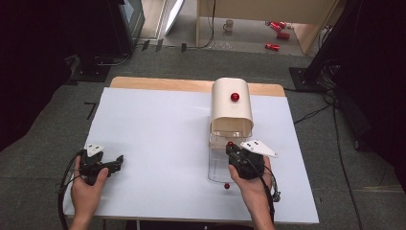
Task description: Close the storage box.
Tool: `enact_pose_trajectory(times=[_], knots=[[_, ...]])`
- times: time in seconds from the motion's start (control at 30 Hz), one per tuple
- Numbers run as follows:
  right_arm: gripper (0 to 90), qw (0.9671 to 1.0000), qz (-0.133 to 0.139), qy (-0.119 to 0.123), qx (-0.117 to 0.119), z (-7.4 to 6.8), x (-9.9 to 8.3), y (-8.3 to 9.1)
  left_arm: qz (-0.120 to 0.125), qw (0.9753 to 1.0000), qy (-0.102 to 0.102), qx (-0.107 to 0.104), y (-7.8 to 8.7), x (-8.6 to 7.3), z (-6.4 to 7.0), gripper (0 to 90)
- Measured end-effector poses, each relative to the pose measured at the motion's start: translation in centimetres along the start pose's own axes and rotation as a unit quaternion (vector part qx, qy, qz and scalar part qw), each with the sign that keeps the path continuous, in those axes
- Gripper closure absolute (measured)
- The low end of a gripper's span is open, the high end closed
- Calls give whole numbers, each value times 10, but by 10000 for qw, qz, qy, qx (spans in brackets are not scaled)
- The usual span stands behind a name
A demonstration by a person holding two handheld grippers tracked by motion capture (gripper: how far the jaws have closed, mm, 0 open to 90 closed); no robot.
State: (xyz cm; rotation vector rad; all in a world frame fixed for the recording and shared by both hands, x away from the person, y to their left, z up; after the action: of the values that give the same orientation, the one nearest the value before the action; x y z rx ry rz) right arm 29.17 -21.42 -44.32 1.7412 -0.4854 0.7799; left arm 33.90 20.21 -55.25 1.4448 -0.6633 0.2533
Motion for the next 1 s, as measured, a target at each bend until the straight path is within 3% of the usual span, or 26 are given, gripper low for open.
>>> enact_pose_trajectory(times=[0.6,0.67,0.7,0.8,1.0], knots=[[758,10000,-16,-48,-18,9,16,-14,5,10000,4,-2,0,0,0,144],[706,10000,-43,-40,-4,8,15,-14,3,10000,5,-1,0,0,0,144],[587,9999,-76,-31,88,6,13,-13,0,10000,2,-2,0,0,0,144],[464,9998,-72,-4,168,3,5,-7,3,10000,3,1,0,0,0,144],[345,9996,-170,101,221,-5,-19,7,-1,10000,-6,5,0,0,0,144]])
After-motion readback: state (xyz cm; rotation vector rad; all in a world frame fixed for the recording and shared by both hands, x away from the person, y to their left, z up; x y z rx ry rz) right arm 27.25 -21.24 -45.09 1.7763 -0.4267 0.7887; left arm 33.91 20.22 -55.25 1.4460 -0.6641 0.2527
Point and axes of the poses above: each handheld gripper's, and its own axes: y roughly backward along the jaws, x roughly out of its top, z roughly to its right, the point moved 8 cm from there along -y, roughly forward along the jaws, and after that the axes turned 11 degrees about -z, right-handed, at the moved point
